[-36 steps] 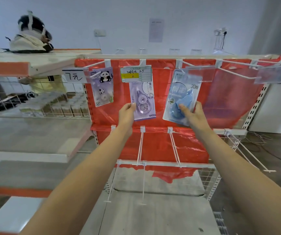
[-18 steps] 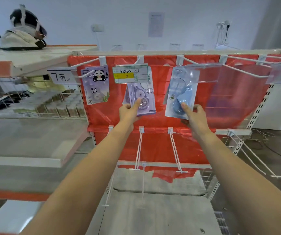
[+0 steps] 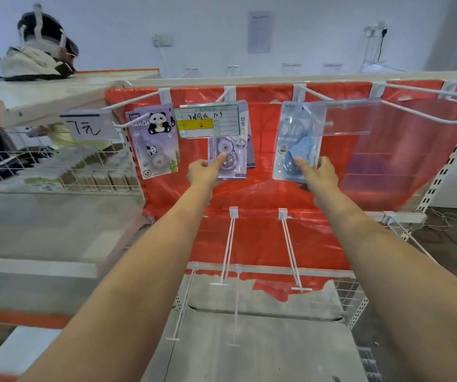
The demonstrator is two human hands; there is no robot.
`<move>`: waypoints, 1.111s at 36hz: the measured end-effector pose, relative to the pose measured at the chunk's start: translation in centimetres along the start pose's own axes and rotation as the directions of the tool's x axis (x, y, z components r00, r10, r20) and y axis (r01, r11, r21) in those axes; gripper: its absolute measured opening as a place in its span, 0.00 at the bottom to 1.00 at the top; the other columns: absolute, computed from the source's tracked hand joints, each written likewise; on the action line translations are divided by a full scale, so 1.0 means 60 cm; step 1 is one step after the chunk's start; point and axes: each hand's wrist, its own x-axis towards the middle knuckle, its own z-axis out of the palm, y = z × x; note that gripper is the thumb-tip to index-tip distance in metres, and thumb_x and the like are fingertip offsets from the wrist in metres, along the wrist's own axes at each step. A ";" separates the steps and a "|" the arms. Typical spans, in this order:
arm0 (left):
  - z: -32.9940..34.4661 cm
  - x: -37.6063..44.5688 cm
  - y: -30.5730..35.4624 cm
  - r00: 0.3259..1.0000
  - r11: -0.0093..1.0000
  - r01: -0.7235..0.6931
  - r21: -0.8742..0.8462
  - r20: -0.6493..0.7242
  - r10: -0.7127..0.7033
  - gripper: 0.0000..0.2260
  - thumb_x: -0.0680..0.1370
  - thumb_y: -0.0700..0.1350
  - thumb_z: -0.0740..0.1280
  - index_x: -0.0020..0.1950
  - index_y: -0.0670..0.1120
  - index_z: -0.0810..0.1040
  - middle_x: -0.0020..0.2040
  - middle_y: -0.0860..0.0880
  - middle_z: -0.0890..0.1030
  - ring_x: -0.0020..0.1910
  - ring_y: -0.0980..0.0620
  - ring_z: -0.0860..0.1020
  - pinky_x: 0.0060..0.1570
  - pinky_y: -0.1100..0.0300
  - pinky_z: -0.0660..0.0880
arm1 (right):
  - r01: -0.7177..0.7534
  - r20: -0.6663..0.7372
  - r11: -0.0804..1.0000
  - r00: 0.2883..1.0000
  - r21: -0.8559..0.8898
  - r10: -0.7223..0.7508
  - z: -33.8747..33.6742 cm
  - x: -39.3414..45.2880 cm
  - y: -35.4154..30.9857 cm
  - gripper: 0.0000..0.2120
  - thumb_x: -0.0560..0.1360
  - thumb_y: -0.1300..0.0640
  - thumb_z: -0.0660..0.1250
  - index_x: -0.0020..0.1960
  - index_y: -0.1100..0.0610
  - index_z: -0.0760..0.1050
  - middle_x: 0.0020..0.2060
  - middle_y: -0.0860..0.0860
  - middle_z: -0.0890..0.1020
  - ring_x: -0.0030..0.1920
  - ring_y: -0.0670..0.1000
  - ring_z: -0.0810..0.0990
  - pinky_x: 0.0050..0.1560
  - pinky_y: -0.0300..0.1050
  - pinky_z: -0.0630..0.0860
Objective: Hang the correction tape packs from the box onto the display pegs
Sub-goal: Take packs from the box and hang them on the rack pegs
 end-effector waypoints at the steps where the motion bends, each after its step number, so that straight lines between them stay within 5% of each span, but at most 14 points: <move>1: 0.001 0.001 -0.003 1.000 1.000 -0.002 0.007 -0.010 0.002 0.20 0.73 0.49 0.73 0.33 0.45 0.64 0.35 0.49 0.66 0.35 0.52 0.69 0.44 0.53 0.81 | -0.004 -0.001 1.000 1.000 0.000 0.004 0.001 0.002 0.001 0.14 0.75 0.50 0.70 0.54 0.57 0.71 0.52 0.54 0.75 0.48 0.53 0.77 0.39 0.45 0.79; 9: 0.002 -0.010 -0.012 0.999 0.997 -0.054 0.056 0.002 0.054 0.21 0.74 0.51 0.72 0.33 0.45 0.63 0.35 0.49 0.65 0.32 0.53 0.67 0.35 0.60 0.80 | 0.005 -0.001 1.000 1.000 -0.026 -0.005 0.004 -0.005 0.010 0.15 0.76 0.47 0.67 0.54 0.54 0.67 0.49 0.51 0.75 0.49 0.54 0.76 0.54 0.56 0.78; 13: -0.015 -0.019 -0.012 0.997 0.997 -0.046 0.057 0.068 0.042 0.18 0.75 0.50 0.72 0.38 0.46 0.64 0.42 0.46 0.73 0.34 0.50 0.80 0.24 0.65 0.74 | -0.014 0.051 1.000 0.999 0.000 0.014 0.005 -0.019 0.012 0.14 0.78 0.48 0.65 0.54 0.56 0.67 0.46 0.50 0.76 0.39 0.50 0.79 0.38 0.45 0.76; 19: -0.044 -0.032 -0.013 0.994 0.993 -0.016 0.119 0.109 0.003 0.12 0.76 0.48 0.70 0.42 0.45 0.70 0.41 0.45 0.79 0.31 0.52 0.79 0.20 0.67 0.70 | -0.017 0.042 0.979 0.999 -0.205 0.026 0.002 -0.040 0.027 0.11 0.80 0.52 0.63 0.54 0.59 0.71 0.49 0.60 0.81 0.31 0.46 0.78 0.26 0.34 0.72; 21: -0.052 -0.035 -0.012 0.990 0.992 0.017 0.126 0.134 -0.034 0.09 0.78 0.46 0.68 0.44 0.42 0.72 0.37 0.44 0.79 0.28 0.53 0.77 0.18 0.67 0.67 | -0.022 0.032 0.966 0.999 -0.258 0.031 0.000 -0.051 0.023 0.14 0.79 0.51 0.65 0.55 0.62 0.72 0.50 0.61 0.81 0.35 0.51 0.80 0.31 0.37 0.76; 24: -0.066 -0.033 -0.018 0.985 0.980 0.034 0.198 0.162 -0.066 0.11 0.78 0.44 0.68 0.38 0.43 0.72 0.34 0.44 0.79 0.22 0.54 0.76 0.20 0.64 0.70 | 0.025 0.033 0.898 0.999 -0.439 -0.012 -0.005 -0.065 0.014 0.16 0.78 0.49 0.65 0.54 0.62 0.74 0.51 0.62 0.82 0.52 0.61 0.81 0.52 0.50 0.75; 28: -0.085 -0.027 -0.025 0.970 0.936 -0.090 0.340 0.243 0.005 0.13 0.77 0.45 0.69 0.34 0.44 0.75 0.35 0.43 0.80 0.24 0.53 0.76 0.38 0.53 0.80 | 0.065 0.028 0.805 0.998 -0.590 -0.060 -0.003 -0.101 -0.008 0.16 0.79 0.51 0.64 0.58 0.64 0.72 0.55 0.64 0.79 0.59 0.64 0.75 0.55 0.53 0.71; 31: -0.102 -0.028 -0.024 0.930 0.816 -0.281 0.505 0.352 0.103 0.12 0.76 0.48 0.70 0.34 0.46 0.76 0.38 0.43 0.83 0.36 0.46 0.82 0.50 0.50 0.80 | 0.102 0.042 0.743 0.994 -0.662 -0.099 0.005 -0.128 -0.016 0.15 0.79 0.52 0.64 0.58 0.63 0.72 0.55 0.63 0.80 0.57 0.64 0.76 0.55 0.54 0.72; 34: -0.124 -0.033 -0.015 0.853 0.576 -0.490 0.655 0.497 0.160 0.09 0.77 0.52 0.68 0.44 0.46 0.80 0.48 0.43 0.83 0.51 0.42 0.80 0.52 0.53 0.76 | 0.094 0.033 0.691 0.994 -0.717 -0.101 0.015 -0.162 -0.025 0.14 0.79 0.52 0.64 0.58 0.61 0.71 0.55 0.61 0.79 0.56 0.63 0.77 0.54 0.54 0.72; 40: -0.166 -0.044 -0.016 0.691 0.290 -0.716 0.635 0.704 0.165 0.10 0.77 0.50 0.66 0.53 0.46 0.79 0.54 0.42 0.81 0.55 0.41 0.78 0.51 0.53 0.74 | 0.100 0.044 0.564 0.993 -0.820 -0.112 0.040 -0.242 -0.032 0.14 0.79 0.53 0.64 0.59 0.61 0.69 0.57 0.60 0.78 0.58 0.62 0.76 0.55 0.55 0.71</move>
